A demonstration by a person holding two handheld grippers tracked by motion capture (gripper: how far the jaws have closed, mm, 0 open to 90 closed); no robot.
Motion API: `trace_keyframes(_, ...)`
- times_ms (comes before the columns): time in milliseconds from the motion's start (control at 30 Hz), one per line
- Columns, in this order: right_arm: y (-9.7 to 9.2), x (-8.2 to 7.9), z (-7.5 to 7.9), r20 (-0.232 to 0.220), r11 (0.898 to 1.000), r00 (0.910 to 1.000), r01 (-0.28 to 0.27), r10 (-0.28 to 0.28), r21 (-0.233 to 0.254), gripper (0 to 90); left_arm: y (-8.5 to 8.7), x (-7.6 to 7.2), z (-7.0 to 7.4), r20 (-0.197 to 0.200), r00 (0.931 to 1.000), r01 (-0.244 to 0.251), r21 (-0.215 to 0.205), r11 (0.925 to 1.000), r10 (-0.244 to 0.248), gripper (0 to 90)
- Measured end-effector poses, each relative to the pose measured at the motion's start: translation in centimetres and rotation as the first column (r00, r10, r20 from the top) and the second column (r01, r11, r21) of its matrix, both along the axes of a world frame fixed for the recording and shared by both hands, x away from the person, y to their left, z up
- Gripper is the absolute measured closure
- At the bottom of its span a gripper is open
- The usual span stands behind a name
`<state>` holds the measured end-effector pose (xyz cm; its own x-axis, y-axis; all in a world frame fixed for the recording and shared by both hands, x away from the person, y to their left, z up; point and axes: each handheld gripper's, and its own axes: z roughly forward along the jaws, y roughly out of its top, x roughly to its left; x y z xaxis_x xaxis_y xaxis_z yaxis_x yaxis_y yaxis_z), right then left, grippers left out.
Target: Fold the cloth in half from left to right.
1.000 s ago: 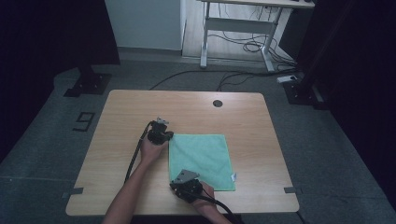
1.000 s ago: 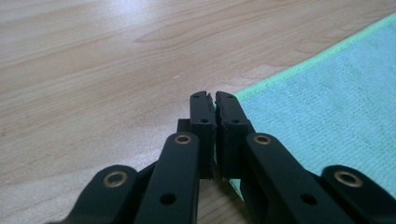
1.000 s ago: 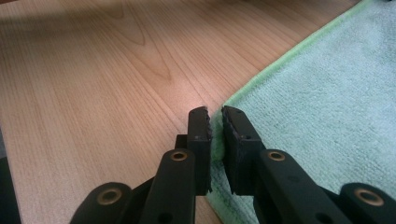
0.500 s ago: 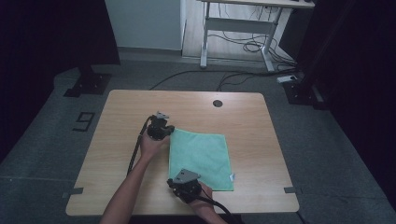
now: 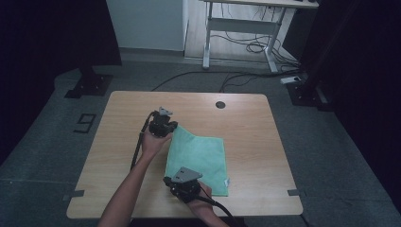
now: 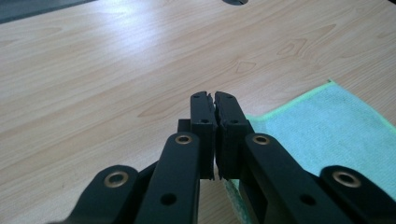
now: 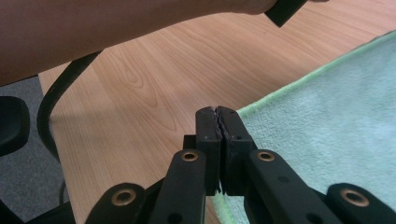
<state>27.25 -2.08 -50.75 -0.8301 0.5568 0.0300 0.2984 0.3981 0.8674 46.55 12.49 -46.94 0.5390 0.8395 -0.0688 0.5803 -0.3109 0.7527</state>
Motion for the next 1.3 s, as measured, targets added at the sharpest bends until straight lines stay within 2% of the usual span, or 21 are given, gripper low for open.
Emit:
trace_keyframes(100,-0.1,0.0,-0.3,-0.007,1.0,1.0,0.0,0.0,-0.004,87.6,0.1,0.0,-0.3,-0.008,1.0,-0.001,0.005,1.0,0.001,86.9)
trace_keyframes(267,-0.2,0.1,-0.6,-0.02,1.0,0.9998,0.004,-0.004,0.003,87.6,0.3,-0.1,0.0,0.0,1.0,-0.006,0.009,0.9999,0.006,86.9)
trace_keyframes(533,0.3,0.2,0.6,-0.002,0.999,1.0,-0.006,0.006,0.037,87.7,1.6,-0.3,1.7,0.02,0.9996,-0.02,0.021,0.9996,0.02,86.9)
trace_keyframes(867,1.1,0.1,0.9,-0.001,0.999,0.9998,-0.019,0.019,0.051,87.6,1.3,-0.4,2.2,0.022,0.9995,-0.024,0.036,0.9991,0.023,86.6)
trace_keyframes(933,1.6,0.3,1.6,0.005,0.997,0.9997,-0.024,0.024,0.075,87.6,1.3,-0.3,2.8,0.029,0.9993,-0.024,0.041,0.9989,0.023,86.7)
trace_keyframes(1067,2.2,0.4,2.3,0.024,0.995,0.9994,-0.026,0.024,0.092,87.7,1.5,-0.3,3.8,0.037,0.9989,-0.032,0.047,0.9984,0.03,86.7)
trace_keyframes(1300,1.9,0.2,1.3,0.011,0.998,0.9997,-0.024,0.023,0.064,87.6,1.9,-0.5,3.1,0.026,0.999,-0.037,0.052,0.998,0.036,86.6)
